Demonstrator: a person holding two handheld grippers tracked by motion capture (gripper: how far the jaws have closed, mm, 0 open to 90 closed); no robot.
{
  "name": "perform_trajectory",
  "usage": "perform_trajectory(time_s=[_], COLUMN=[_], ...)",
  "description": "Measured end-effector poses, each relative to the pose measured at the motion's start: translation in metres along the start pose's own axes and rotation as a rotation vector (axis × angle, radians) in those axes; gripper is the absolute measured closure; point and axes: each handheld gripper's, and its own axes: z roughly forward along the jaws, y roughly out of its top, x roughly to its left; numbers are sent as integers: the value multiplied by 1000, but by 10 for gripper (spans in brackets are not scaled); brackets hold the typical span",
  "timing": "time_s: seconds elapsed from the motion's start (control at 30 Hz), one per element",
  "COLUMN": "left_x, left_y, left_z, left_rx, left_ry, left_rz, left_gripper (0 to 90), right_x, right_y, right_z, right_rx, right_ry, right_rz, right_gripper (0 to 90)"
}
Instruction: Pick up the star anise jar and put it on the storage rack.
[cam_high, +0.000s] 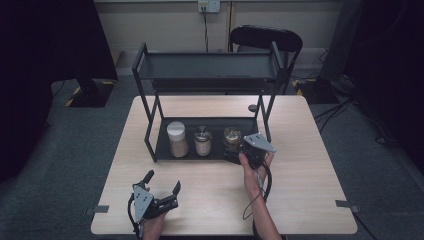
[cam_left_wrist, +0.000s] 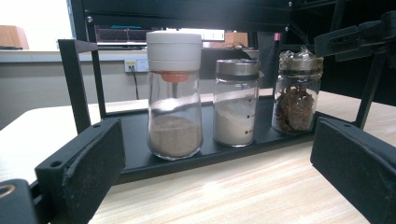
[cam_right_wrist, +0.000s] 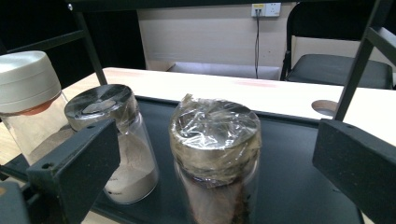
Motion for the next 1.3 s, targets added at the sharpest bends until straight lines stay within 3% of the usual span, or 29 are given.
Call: perform_trajectory(time_s=[1.3], left_x=[-1], left_y=[0], left_z=[0], left_rx=[0], left_ry=[6], left_rz=[-3], left_gripper=[26], right_x=[4], right_y=[-17], right_z=[-31], right_rx=[-42], right_ry=[-27], right_rz=[-2], right_gripper=[0])
